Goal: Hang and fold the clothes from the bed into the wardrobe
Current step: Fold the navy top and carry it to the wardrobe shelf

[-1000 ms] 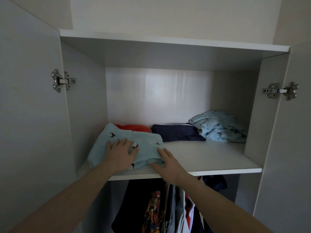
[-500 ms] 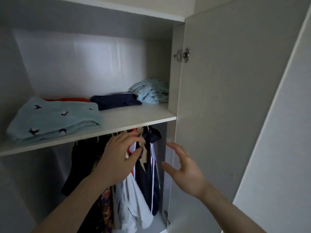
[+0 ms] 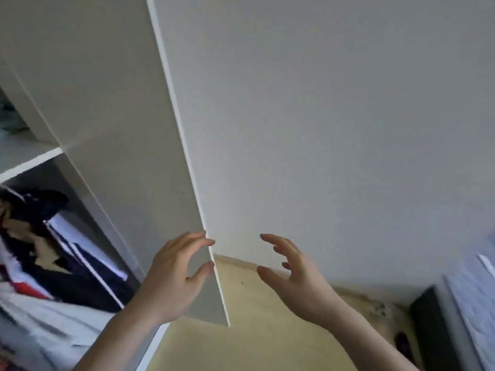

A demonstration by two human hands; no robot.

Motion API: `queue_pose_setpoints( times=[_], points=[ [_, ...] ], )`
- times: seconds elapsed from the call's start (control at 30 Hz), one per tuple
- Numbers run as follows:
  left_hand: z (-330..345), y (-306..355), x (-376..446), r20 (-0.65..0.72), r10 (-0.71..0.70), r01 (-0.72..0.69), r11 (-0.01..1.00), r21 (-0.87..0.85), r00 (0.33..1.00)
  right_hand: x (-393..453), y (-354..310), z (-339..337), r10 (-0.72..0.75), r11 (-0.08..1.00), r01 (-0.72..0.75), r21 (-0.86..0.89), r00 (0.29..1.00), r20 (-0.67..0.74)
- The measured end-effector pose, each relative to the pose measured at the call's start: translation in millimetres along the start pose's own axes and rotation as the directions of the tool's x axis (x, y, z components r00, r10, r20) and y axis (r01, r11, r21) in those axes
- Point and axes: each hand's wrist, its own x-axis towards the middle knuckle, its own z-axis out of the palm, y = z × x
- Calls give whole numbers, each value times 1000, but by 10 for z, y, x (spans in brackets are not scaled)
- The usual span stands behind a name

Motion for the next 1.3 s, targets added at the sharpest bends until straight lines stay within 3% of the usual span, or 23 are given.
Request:
queue_pose_setpoints(
  times=[0.23, 0.5, 0.9, 1.3],
  points=[
    [886, 841, 16, 272, 284, -255, 957, -137, 920, -1313, 483, -474, 286, 955, -297, 8, 910, -301],
    [1592, 2470, -338, 406, 565, -496, 825, -271, 719, -3022, 769, -1296, 423, 884, -460, 87, 703, -572],
    [2946, 5137, -1451, 466, 769, -648, 629, -429, 438, -5660, 1545, -2781, 538, 781, -586, 214, 460, -706],
    [4082, 6925, -1637, 520, 817, -704, 521, -483, 249, -6870, 2180, -3962, 534, 749, -611, 255, 329, -779]
  ],
)
